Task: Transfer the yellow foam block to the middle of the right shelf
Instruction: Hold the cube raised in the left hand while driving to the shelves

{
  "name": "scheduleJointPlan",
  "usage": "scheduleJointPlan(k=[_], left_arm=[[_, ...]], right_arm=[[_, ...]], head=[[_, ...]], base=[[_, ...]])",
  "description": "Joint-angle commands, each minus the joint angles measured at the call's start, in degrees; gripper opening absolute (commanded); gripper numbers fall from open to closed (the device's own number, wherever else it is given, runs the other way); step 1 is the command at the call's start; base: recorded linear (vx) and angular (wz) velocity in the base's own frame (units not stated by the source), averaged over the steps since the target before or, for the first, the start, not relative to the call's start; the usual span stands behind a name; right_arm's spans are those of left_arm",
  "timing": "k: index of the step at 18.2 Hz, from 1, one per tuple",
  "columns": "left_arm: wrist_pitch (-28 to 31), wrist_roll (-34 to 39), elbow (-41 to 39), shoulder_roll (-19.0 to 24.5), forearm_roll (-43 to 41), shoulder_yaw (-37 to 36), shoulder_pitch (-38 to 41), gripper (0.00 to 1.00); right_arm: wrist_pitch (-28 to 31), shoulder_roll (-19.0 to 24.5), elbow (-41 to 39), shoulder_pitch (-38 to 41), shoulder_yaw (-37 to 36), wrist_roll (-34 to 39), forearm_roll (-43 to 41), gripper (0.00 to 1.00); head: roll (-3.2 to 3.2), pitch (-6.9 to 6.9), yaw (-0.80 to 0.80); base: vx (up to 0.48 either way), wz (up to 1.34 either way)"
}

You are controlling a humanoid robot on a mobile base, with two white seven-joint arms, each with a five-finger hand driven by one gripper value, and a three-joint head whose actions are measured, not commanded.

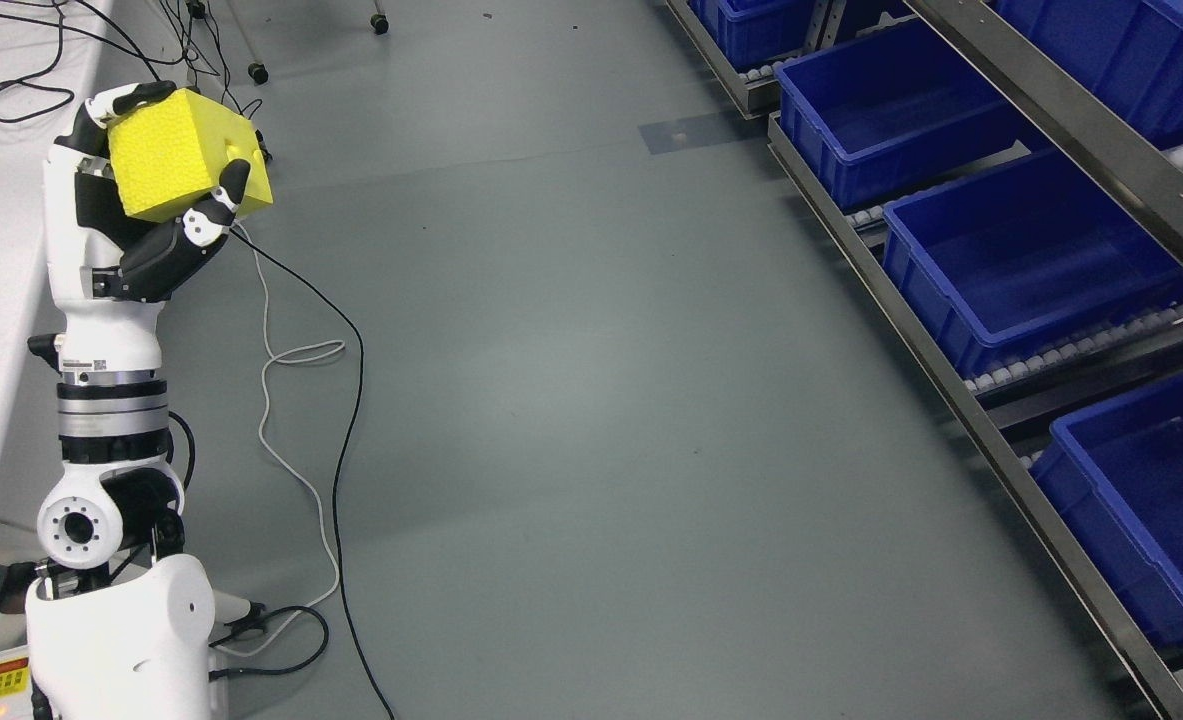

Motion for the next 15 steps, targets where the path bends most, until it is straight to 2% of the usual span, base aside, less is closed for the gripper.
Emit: scheduleJointPlan(k=[1, 15], left_arm=[[0.1, 0.0, 0.0, 1.0, 0.0, -0.1, 0.0, 0.04], [0.1, 0.0, 0.0, 1.0, 0.1, -0.1, 0.1, 0.04]], right_arm=[[0.0, -1.0, -1.0, 0.0, -0.4, 0.0, 0.1, 1.0], [0.0, -1.0, -1.0, 0.0, -0.4, 0.0, 0.2, 1.0]], head=[[0.0, 0.0, 0.0], [0.0, 0.0, 0.0]], base=[[0.345, 0.07], [0.324, 0.05]])
